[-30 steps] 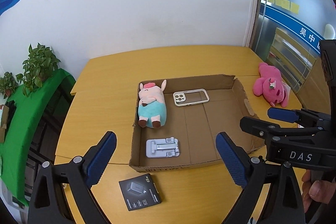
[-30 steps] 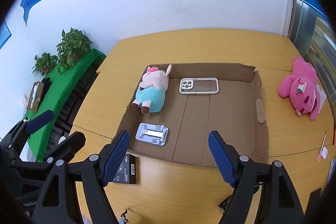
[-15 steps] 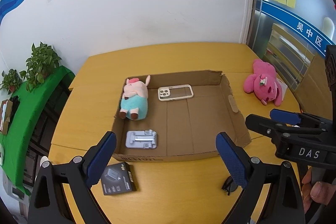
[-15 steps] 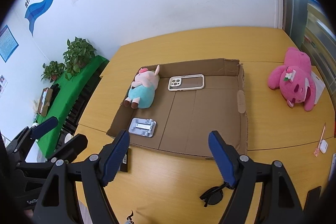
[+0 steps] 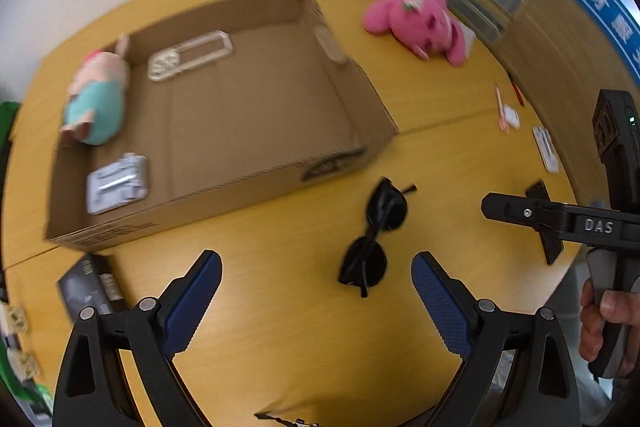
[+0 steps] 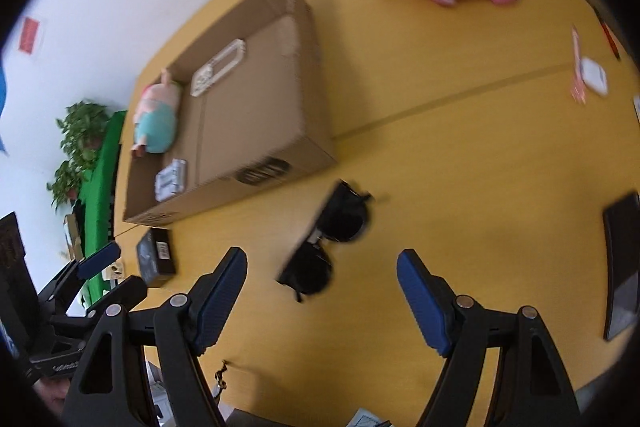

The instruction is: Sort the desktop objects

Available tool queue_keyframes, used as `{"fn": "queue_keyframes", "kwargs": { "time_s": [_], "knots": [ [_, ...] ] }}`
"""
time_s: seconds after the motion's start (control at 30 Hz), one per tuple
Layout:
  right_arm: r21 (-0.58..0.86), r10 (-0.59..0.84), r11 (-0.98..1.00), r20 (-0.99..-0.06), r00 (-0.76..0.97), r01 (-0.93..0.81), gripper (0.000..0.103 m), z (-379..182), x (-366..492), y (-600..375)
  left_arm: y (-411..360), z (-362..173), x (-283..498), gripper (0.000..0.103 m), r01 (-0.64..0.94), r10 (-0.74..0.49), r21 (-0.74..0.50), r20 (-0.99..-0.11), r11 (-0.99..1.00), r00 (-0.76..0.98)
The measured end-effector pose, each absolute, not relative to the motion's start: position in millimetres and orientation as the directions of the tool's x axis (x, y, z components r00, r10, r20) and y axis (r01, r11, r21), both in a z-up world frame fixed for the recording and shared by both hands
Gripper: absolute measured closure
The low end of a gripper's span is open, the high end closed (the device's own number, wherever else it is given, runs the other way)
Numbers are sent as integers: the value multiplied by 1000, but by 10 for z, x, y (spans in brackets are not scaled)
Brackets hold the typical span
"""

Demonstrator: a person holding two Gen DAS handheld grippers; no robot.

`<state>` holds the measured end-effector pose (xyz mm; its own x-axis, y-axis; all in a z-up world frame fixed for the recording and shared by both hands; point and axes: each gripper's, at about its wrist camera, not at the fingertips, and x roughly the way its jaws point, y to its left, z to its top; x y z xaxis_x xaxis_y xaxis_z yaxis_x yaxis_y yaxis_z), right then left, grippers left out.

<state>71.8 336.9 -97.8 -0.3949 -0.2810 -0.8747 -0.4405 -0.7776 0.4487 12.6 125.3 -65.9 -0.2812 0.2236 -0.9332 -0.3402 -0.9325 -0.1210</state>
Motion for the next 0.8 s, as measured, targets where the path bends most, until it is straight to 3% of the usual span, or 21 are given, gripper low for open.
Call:
{"fn": "queue_keyframes", "kwargs": {
  "time_s": [0.13,0.33,0.43,0.63,0.8],
  "knots": [
    [435,-277,-745,-891,-359,-505,25,-1144,891,3461,1483,-1137,-57,12,-411,249,-162,-954,-897,-168],
    [423,-300,-724,-904,-303,-545,25,-1324,1129,3517,1788,-1799,-195,41,-458,222,-190,-975,-868,-17],
    [457,-338,-691,-889,-309,-559,25,-1421,1206,3560,1866,-2034,-172,68,-461,213,-210,-976,-862,48],
    [514,-400,-657,-857,-324,-551,26,-1554,1159,3555,1931,-2023,-115,85,-479,211,-205,-977,-854,43],
    [594,-473,-640,-805,-360,-488,38,-1625,867,3463,1923,-1948,-32,94,-457,246,-236,-969,-858,38]
  ]
}}
